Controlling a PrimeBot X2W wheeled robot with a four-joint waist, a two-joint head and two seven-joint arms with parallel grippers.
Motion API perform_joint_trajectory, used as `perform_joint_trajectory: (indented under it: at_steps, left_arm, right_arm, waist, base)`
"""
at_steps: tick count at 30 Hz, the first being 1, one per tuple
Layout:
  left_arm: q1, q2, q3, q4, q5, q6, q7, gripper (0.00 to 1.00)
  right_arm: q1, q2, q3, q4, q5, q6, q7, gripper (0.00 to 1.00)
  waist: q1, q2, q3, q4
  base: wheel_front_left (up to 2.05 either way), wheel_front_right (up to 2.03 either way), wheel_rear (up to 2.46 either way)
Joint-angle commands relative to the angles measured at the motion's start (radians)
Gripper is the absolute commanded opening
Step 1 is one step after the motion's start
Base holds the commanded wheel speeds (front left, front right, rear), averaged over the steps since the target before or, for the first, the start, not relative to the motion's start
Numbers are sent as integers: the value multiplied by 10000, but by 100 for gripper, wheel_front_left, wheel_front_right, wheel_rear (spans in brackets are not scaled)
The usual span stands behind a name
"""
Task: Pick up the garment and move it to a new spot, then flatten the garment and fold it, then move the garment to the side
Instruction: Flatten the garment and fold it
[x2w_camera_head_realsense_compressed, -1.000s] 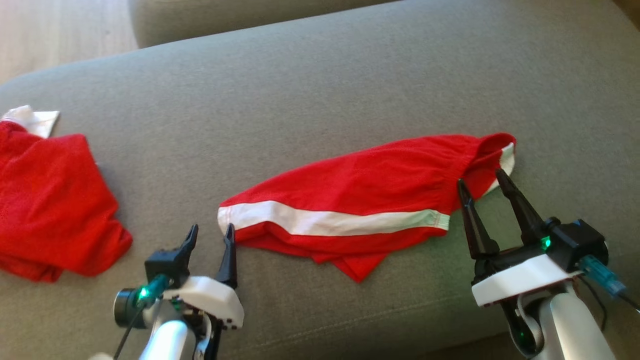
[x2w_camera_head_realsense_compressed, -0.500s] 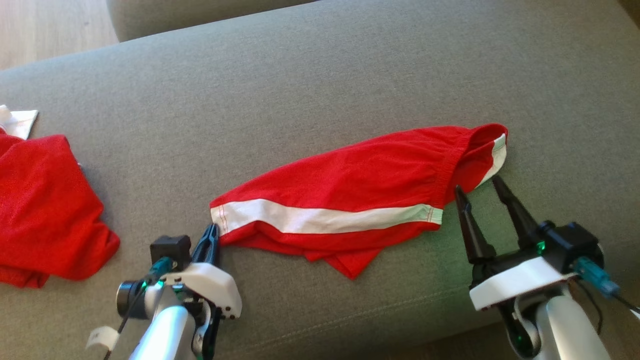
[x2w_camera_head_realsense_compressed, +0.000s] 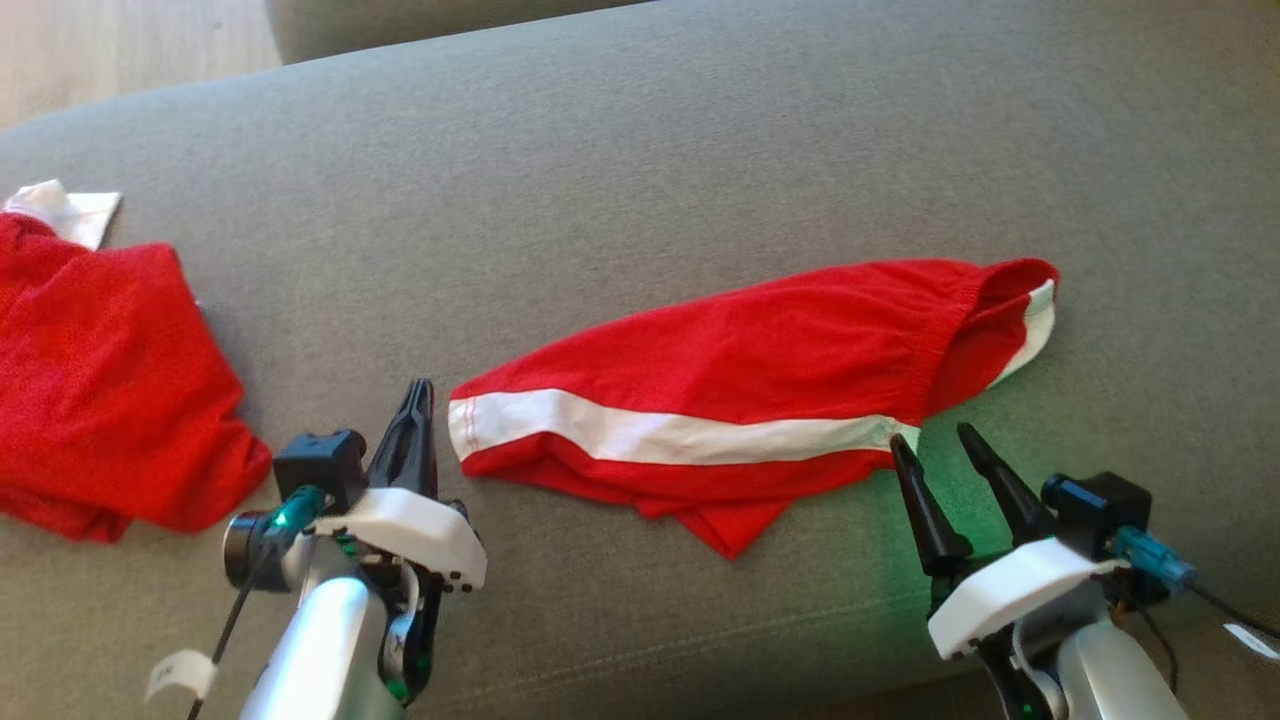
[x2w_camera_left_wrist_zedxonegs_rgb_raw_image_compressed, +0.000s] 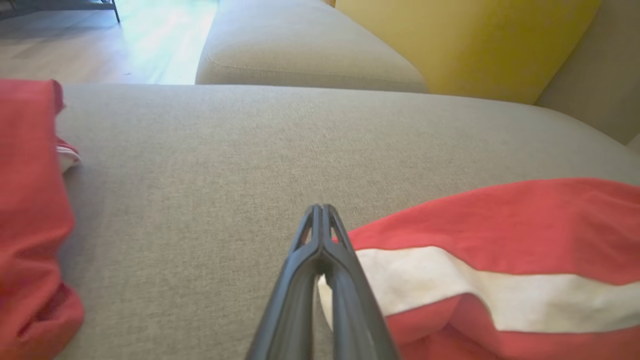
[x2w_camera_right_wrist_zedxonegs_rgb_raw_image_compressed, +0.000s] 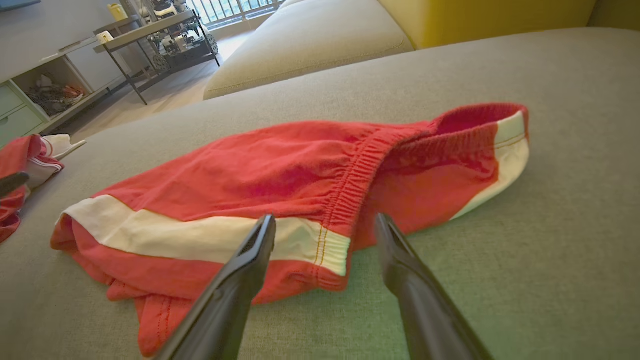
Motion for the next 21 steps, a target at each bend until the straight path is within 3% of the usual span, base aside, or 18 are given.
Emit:
perform_joint_trajectory:
  at_steps: [1,3,5,13,21]
  left_arm:
    - [-47,79,412,-609,135,48,-53,0]
    - [130,79,508,-1138,356,73,-53,0]
    - [327,80,595,-1708,652,113,-53,97]
    - [1186,80,797,-3250,983,92,-53,100]
    - [1576,80,793,-3736,1044,81,-53,100]
  right_arm:
    - [-313,1,171,-140,47,-2,-73,100]
    - [-371,1,87,78,46,-2,-153,100]
    - [-436,1,15,276,31,-2,-224,100]
    - [-606,1,-172,847,-30,-2,-438,100]
    - [-701,1,-271,1215,-32,-2,-555,100]
  waist:
    - [-1,0,8,134]
    - [-1,0,15,266]
    - [-1,0,34,398]
    - [-1,0,5,766]
    - [-1,0,-22,939]
  base:
    - [0,0,0]
    - [0,0,0]
    - [0,0,0]
    - [0,0,0]
    - [0,0,0]
